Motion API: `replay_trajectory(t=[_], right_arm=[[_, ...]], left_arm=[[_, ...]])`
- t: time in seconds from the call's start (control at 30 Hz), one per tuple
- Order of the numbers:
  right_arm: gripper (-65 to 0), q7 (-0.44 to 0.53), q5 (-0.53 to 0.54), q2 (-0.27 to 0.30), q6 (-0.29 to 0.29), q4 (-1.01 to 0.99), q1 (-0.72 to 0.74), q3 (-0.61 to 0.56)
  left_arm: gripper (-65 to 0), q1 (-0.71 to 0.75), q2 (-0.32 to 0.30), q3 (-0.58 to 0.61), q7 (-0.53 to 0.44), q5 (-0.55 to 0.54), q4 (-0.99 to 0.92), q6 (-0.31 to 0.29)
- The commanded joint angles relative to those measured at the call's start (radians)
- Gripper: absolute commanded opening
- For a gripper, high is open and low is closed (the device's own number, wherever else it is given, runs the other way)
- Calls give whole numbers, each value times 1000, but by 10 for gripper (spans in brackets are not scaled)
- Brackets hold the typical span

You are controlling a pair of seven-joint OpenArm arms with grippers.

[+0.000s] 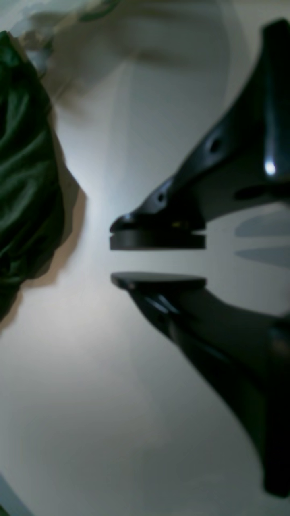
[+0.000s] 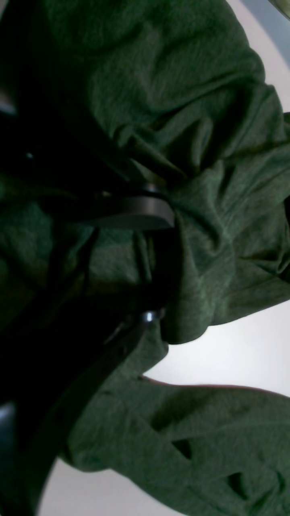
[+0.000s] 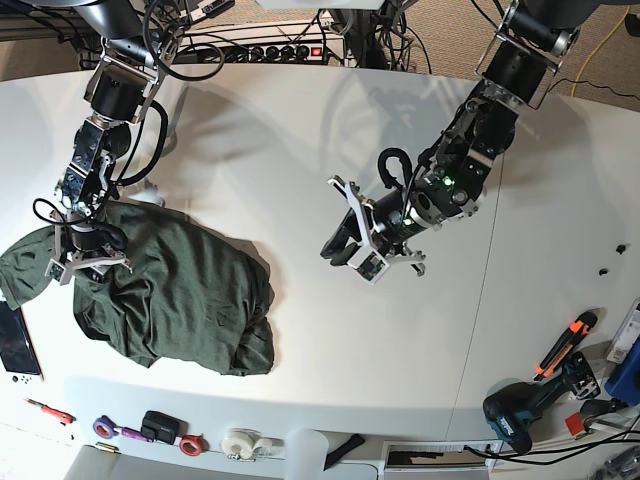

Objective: Layout the t-shirt on the table in an organized manner, then fold the t-shirt properly
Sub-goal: 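Lift the grasped shirt with the right gripper and shake it open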

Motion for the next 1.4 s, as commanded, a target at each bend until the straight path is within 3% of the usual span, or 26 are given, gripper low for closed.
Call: replay_trajectory(t=[0.0, 0.13, 0.4, 0.57, 0.63, 0.7, 0.73, 1.1, 1.27, 1.33, 1.37], right_arm=[[-400, 33, 9, 16, 6, 15, 26, 2], [-367, 38, 9, 16, 6, 15, 26, 2], [-364, 187, -58, 11, 6, 15, 26, 2], [-200, 177, -27, 10, 6, 15, 31, 2], [-197, 196, -16, 5, -20, 15, 34, 2], [-197, 202, -16, -6, -96, 15, 43, 2], [-197, 202, -16, -11, -105, 14, 48, 2], [-197, 165, -21, -50, -107, -12, 76, 2], [-198, 232, -21, -50, -104, -109, 76, 2], [-218, 261, -23, -50, -96, -117, 75, 2], [-260, 271, -28, -50, -79, -117, 76, 2]], left_arm=[[-540, -19, 0, -5, -26, -7, 17, -3], [-540, -19, 0, -5, -26, -7, 17, -3], [-540, -19, 0, -5, -26, -6, 17, -3], [-540, -19, 0, -5, -26, -7, 17, -4], [-540, -19, 0, -5, -26, -7, 17, -4], [-540, -19, 0, -5, -26, -7, 17, -4], [-540, -19, 0, -5, -26, -7, 17, -4], [-540, -19, 0, -5, -26, -7, 17, -4], [-540, -19, 0, -5, -26, -7, 17, -4], [-540, -19, 0, -5, -26, -7, 17, -4], [-540, -19, 0, -5, -26, -7, 17, -3]])
